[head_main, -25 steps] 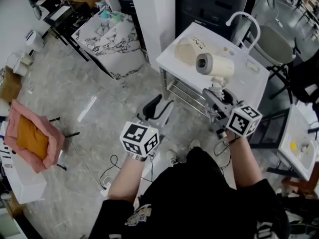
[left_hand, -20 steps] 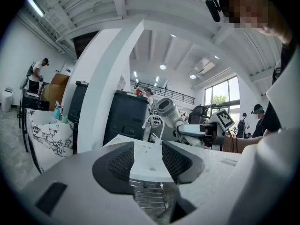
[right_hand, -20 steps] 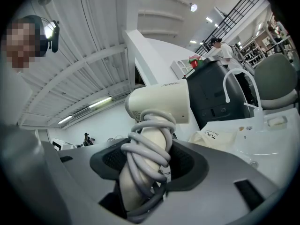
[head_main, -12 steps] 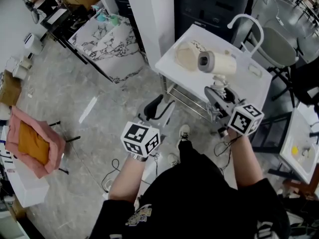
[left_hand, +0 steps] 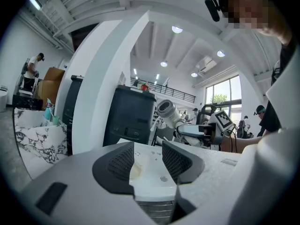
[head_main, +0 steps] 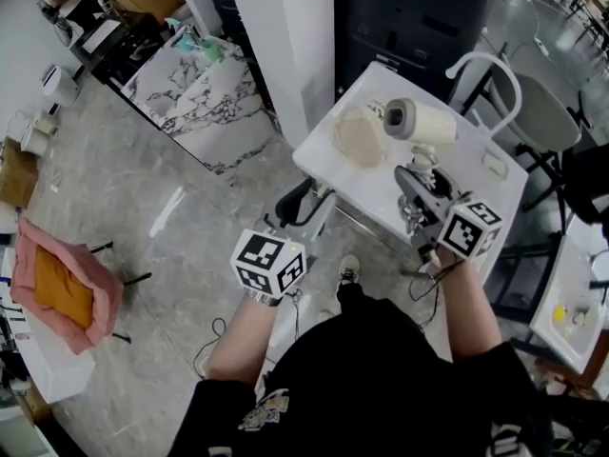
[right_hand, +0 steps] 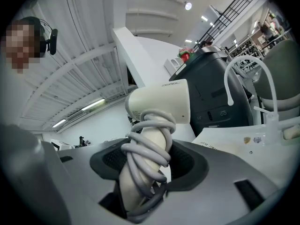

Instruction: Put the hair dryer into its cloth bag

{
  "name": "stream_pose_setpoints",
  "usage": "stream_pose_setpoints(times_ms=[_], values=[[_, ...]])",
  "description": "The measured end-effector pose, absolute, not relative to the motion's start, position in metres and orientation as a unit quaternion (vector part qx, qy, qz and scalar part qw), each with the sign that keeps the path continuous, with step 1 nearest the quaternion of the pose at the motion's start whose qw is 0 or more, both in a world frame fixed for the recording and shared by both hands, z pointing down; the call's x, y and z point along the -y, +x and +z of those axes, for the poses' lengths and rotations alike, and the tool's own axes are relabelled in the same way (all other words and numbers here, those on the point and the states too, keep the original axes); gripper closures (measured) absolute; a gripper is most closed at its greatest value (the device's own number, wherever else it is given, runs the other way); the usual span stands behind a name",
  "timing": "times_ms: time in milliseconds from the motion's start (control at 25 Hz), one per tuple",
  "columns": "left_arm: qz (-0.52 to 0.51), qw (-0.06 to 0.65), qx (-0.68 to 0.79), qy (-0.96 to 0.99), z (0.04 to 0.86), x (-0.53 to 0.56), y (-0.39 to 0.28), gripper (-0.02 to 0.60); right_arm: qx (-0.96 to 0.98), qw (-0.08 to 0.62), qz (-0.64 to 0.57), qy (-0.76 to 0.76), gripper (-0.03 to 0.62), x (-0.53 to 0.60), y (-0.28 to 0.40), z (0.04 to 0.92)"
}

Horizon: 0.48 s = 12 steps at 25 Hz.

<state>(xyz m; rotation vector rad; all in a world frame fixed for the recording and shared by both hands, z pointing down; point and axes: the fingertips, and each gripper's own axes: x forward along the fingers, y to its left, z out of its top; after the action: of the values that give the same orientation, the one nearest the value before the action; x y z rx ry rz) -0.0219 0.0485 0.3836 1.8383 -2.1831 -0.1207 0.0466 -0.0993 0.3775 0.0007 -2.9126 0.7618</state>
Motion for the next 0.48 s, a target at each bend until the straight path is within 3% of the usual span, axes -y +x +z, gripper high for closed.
stream_pose_setpoints(times_ms=[480], values=[[-0.030, 0.151, 0.744, 0.650, 0.391, 0.050, -0.091, 0.407, 0.961, 0.069, 0.266, 0.015, 0.352, 0.189, -0.017, 0.388]])
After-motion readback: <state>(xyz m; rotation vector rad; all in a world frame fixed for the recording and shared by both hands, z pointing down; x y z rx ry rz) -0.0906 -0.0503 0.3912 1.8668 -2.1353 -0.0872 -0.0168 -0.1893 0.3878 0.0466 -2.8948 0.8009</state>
